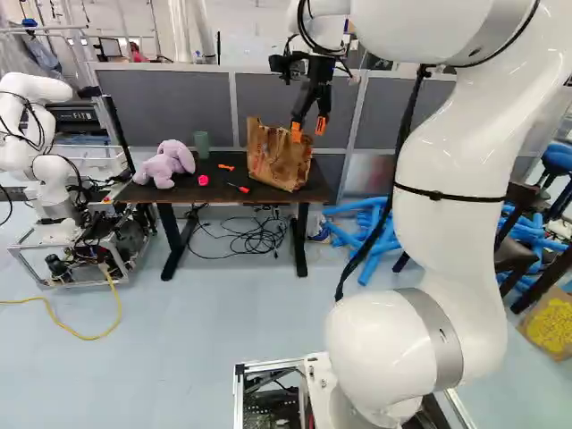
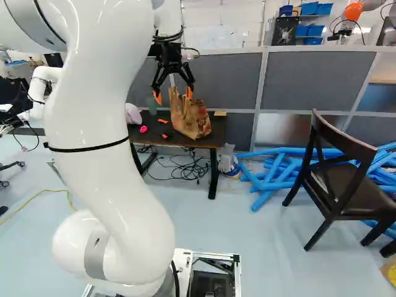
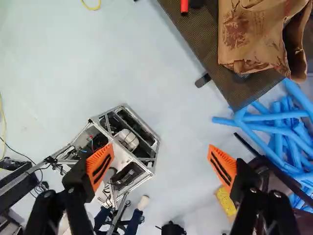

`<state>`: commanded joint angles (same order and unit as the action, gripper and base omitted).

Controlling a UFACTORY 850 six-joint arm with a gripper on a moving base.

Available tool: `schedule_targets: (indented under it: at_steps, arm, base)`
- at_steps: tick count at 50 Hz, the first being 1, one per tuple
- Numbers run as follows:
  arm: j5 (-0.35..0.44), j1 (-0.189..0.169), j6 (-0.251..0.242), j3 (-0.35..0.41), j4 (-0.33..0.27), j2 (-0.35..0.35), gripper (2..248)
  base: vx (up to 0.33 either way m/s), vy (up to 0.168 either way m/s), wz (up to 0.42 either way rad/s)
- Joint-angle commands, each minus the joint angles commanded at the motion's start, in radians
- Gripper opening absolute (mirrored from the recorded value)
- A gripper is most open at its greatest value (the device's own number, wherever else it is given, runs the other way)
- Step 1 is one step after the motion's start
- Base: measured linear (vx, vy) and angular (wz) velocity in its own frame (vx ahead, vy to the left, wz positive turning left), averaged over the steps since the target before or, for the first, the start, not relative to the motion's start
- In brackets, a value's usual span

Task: Pick up the bag on the ground and place it on the table

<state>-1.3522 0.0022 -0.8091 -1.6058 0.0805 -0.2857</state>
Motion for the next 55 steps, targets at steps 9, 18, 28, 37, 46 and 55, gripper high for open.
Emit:
schedule_targets:
  at_steps: [9,18,28,37,46,55]
  arm:
    - [0.000,0.000,0.000,0.000,0.000,0.000,247]
    - [0.000,0.000,0.000,0.000,0.000,0.000,247]
    - [0.009,0.000,0.003,0.006,0.000,0.002,247]
    - [0.026,0.000,0.009,0.018,-0.001,0.007,247]
    - [0.052,0.000,0.019,0.036,-0.002,0.013,247]
    - [0.088,0.000,0.032,0.060,-0.003,0.022,247]
  base:
    - [0.014,0.001,0.000]
    - [0.000,0.000,0.000]
    - [0.000,0.000,0.000]
    - [0.000,0.000,0.000]
    - [0.000,0.000,0.000]
    - [0.000,0.000,0.000]
